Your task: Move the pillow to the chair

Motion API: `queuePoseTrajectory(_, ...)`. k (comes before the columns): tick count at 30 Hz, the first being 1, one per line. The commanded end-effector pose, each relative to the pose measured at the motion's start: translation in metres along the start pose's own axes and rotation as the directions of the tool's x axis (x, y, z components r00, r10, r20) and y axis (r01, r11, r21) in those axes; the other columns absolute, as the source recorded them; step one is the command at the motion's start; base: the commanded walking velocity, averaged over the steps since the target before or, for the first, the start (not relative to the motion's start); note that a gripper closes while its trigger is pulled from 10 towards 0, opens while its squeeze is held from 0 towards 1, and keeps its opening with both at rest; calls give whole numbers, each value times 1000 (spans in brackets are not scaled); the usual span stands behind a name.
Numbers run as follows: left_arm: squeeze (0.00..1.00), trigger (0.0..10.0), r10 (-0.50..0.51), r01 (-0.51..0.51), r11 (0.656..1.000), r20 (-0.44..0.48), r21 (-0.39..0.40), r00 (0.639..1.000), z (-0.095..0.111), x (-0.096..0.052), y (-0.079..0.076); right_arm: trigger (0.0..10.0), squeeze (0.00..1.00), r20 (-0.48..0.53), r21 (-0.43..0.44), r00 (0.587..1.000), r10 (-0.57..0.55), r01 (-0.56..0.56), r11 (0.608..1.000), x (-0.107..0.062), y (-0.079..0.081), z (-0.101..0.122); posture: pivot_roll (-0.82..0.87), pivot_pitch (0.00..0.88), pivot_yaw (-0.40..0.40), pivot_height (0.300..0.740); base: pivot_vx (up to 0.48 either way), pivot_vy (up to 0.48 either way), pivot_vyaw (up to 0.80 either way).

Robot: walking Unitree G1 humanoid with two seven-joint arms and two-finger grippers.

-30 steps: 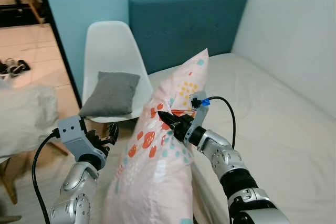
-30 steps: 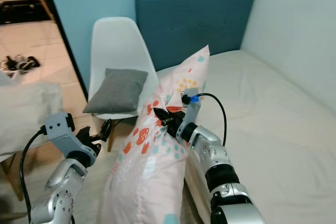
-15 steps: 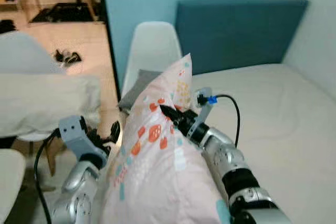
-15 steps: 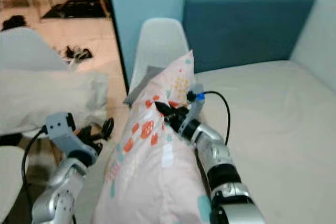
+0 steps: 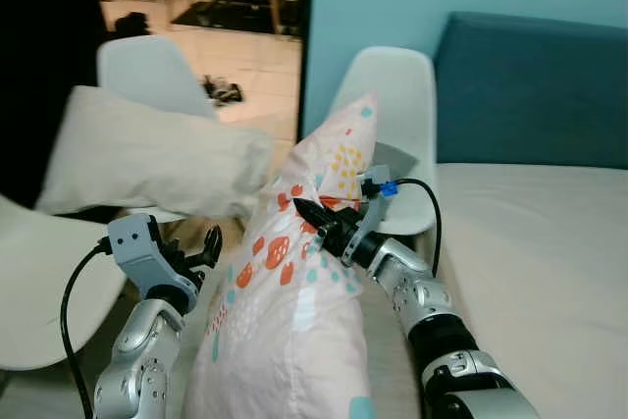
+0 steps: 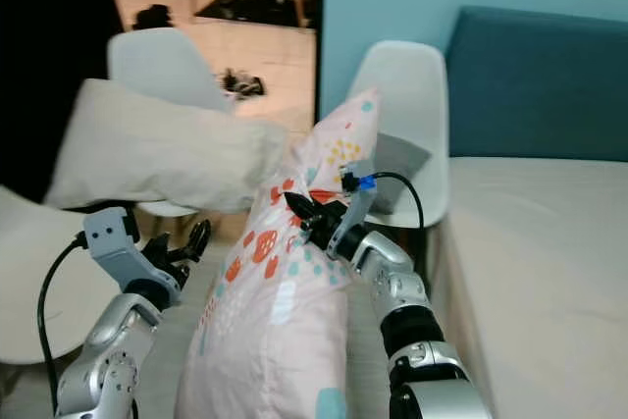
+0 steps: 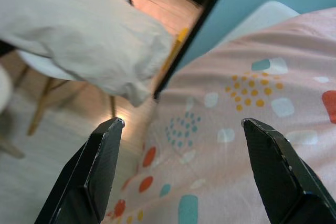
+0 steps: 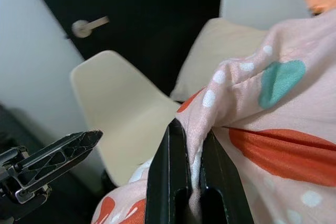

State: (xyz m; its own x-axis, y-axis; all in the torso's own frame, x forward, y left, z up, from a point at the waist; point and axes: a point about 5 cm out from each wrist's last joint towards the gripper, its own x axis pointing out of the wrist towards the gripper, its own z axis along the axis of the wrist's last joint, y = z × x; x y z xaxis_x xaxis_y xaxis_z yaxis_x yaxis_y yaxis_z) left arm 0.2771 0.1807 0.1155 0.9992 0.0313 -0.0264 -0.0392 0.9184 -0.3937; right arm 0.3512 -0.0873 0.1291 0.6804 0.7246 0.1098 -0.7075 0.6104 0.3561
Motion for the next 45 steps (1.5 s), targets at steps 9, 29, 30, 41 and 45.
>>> queuePoseTrajectory(9,0,10000,-19,19,1000,-16,8,1000,-4,2,-1,10000,0,77,-51,996,43,-39,998,6,4,18,56,0,-62,740,0,0,763)
queuePoseTrajectory(29,0,10000,-78,72,989,45,127,996,13,-2,-16,10000,0,108,-28,993,41,-38,999,6,3,21,60,0,-65,740,0,0,762)
queuePoseTrajectory(30,0,10000,-78,72,989,45,127,996,13,-2,-16,10000,0,108,-28,993,41,-38,999,6,3,21,60,0,-65,740,0,0,763)
queuePoseTrajectory(41,0,10000,-171,144,948,70,284,983,8,-5,-52,10000,0,156,-184,983,93,-64,981,-4,28,55,10,0,-68,740,0,0,760)
queuePoseTrajectory(45,0,10000,-179,151,943,70,296,981,8,-8,-55,10000,0,178,-212,973,144,-105,971,-9,44,63,10,0,-68,740,0,0,763)
